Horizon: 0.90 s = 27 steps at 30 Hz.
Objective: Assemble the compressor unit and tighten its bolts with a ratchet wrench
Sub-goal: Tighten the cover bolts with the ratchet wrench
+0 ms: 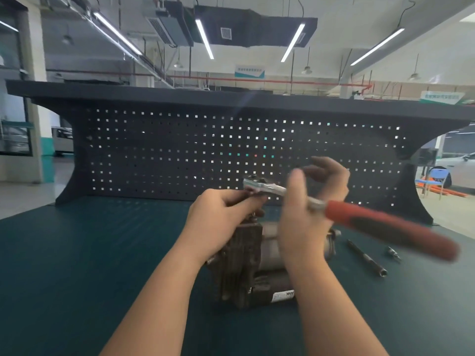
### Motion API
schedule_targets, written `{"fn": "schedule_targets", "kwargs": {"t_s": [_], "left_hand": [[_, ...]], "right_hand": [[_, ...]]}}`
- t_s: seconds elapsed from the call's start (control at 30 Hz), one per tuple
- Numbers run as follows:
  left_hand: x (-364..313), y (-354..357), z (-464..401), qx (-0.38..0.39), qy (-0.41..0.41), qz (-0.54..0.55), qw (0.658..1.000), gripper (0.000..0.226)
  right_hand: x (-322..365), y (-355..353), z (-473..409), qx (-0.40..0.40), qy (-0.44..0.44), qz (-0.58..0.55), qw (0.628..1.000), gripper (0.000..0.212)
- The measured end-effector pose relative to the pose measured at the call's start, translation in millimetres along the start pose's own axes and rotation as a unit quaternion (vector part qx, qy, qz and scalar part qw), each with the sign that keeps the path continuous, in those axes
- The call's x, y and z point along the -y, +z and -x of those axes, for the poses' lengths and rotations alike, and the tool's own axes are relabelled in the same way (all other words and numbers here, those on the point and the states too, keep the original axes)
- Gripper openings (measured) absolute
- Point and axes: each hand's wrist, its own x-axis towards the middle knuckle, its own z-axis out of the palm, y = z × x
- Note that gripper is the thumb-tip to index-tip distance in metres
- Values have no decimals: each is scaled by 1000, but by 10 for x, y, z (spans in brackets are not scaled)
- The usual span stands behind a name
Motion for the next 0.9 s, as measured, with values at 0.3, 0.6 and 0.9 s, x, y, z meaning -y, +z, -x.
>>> {"fn": "schedule_targets", "kwargs": {"t_s": [0.3,0.6,0.9], "left_hand": [[104,59,-66,-35,-20,-50,998,33],[86,32,-38,7,-19,-28,999,25],[106,33,-72,-27,-29,-44,998,44]], "right_hand": [[191,150,168,26,-125,105,986,15],[-106,-33,7,-2,30,-25,999,23],[172,143,186,104,-174,110,973,15]]}}
